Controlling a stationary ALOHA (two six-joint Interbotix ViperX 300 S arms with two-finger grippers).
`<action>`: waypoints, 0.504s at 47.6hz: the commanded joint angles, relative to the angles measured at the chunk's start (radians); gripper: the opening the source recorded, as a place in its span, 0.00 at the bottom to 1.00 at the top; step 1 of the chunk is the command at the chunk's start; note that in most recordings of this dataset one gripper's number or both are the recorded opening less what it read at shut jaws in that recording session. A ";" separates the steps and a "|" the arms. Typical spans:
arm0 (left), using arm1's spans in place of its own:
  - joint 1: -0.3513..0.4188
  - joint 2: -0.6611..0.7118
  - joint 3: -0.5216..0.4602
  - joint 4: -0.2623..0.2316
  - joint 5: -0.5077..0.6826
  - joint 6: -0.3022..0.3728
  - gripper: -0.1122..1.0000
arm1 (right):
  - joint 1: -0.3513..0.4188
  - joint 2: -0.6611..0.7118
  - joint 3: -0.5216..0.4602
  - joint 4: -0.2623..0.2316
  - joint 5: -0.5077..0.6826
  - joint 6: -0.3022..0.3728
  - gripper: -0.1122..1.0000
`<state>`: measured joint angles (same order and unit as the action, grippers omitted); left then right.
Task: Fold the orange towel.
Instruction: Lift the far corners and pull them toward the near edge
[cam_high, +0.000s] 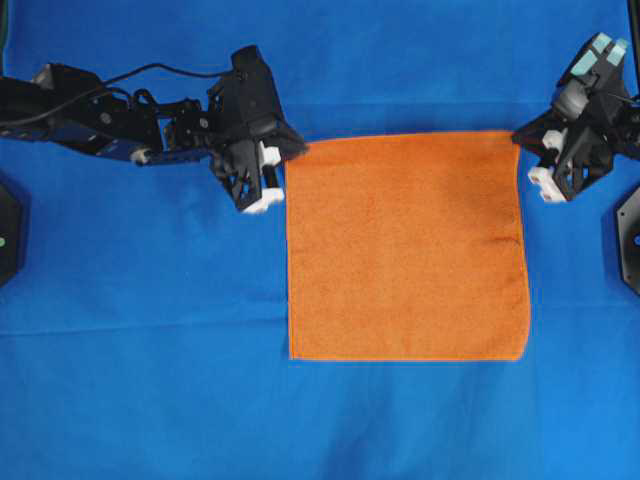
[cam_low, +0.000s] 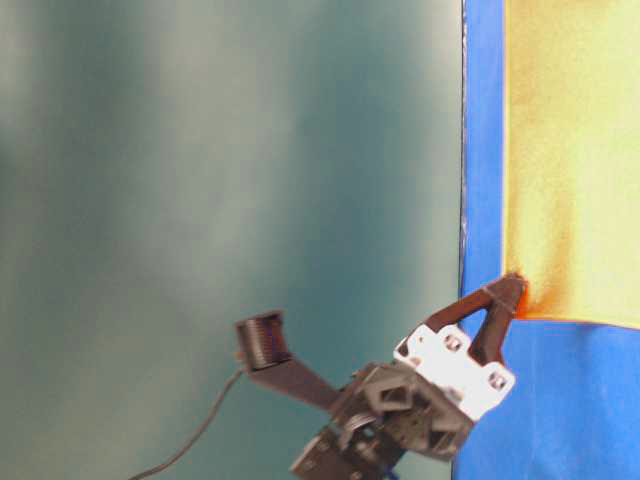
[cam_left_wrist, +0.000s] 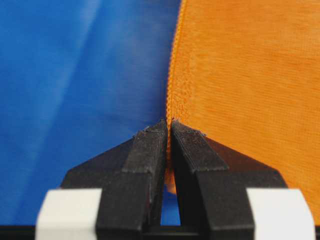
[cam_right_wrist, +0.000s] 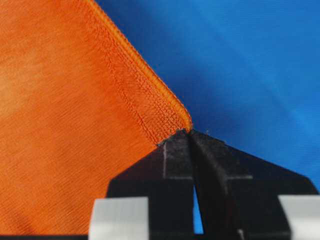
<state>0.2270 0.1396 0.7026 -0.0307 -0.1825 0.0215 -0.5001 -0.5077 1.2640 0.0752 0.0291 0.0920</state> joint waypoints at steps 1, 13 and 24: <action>-0.041 -0.058 -0.008 0.002 0.035 0.003 0.12 | 0.052 -0.061 -0.021 0.006 0.066 0.026 0.11; -0.186 -0.089 -0.009 0.002 0.094 -0.005 0.12 | 0.285 -0.221 -0.018 0.012 0.265 0.176 0.11; -0.334 -0.075 -0.018 0.002 0.094 -0.014 0.12 | 0.522 -0.265 -0.017 0.014 0.336 0.299 0.11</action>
<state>-0.0629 0.0752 0.7026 -0.0307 -0.0844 0.0123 -0.0491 -0.7701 1.2625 0.0859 0.3574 0.3728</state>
